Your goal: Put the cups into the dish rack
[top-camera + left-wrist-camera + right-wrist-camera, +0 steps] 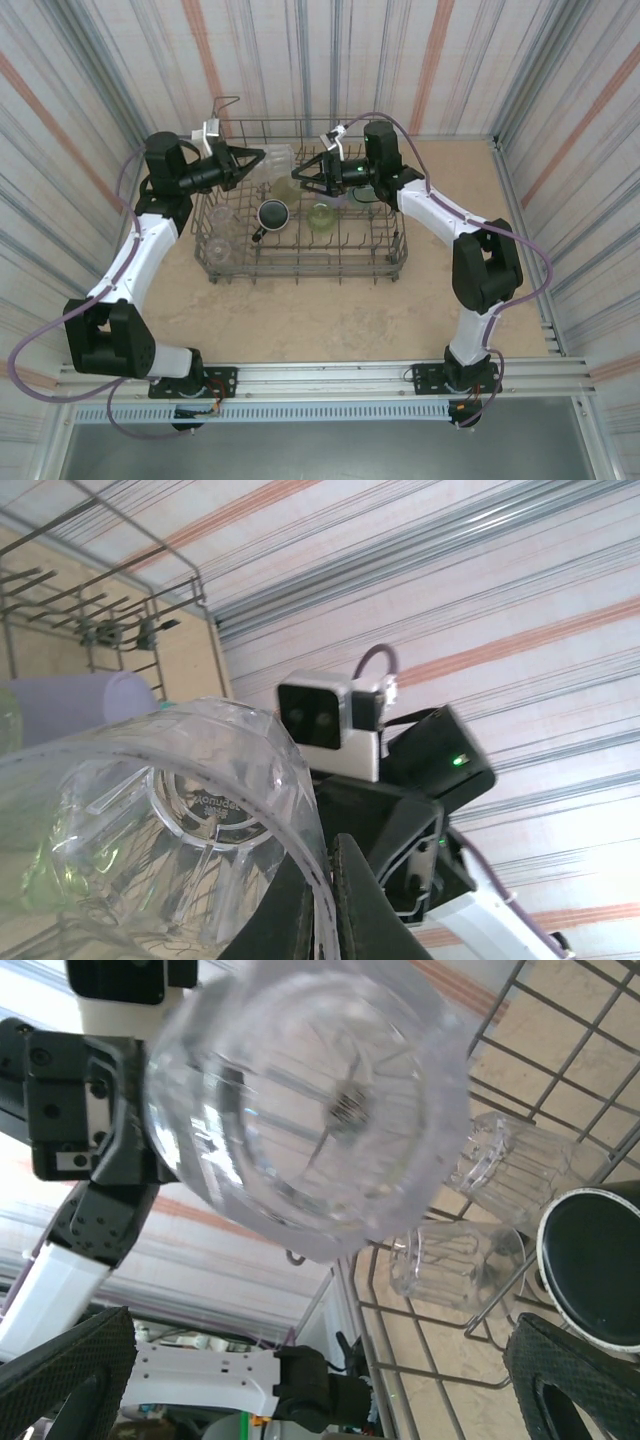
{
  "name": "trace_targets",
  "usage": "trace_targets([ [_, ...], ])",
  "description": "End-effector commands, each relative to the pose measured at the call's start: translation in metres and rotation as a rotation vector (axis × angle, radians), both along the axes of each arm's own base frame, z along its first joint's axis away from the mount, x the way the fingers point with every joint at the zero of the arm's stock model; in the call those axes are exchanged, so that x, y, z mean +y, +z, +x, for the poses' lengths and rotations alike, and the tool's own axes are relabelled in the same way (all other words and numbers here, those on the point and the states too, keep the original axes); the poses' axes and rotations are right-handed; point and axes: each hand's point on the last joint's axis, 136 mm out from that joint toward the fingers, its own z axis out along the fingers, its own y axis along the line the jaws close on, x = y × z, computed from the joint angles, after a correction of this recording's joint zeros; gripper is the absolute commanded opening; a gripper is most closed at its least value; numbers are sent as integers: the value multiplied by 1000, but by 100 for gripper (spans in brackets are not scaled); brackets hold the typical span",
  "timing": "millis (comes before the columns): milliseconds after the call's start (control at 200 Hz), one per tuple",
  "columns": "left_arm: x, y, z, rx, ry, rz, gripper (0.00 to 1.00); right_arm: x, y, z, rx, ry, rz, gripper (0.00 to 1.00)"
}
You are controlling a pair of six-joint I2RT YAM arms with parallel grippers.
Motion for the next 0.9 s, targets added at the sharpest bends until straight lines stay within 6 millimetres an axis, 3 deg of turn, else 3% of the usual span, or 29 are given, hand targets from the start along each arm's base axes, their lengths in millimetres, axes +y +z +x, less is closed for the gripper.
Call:
trace_targets([
  [0,1,28,0,-75,-8,-71,0,-1,28,3,-51,-18,87,99],
  [281,-5,29,-7,-72,-52,-82,0,7,62,21,-49,-16,236,99],
  [681,-15,26,-10,-57,-93,-114,0,17,74,33,-56,-42,272,100],
  [892,-14,24,-9,-50,-87,-109,0,19,76,30,-55,-32,276,79],
])
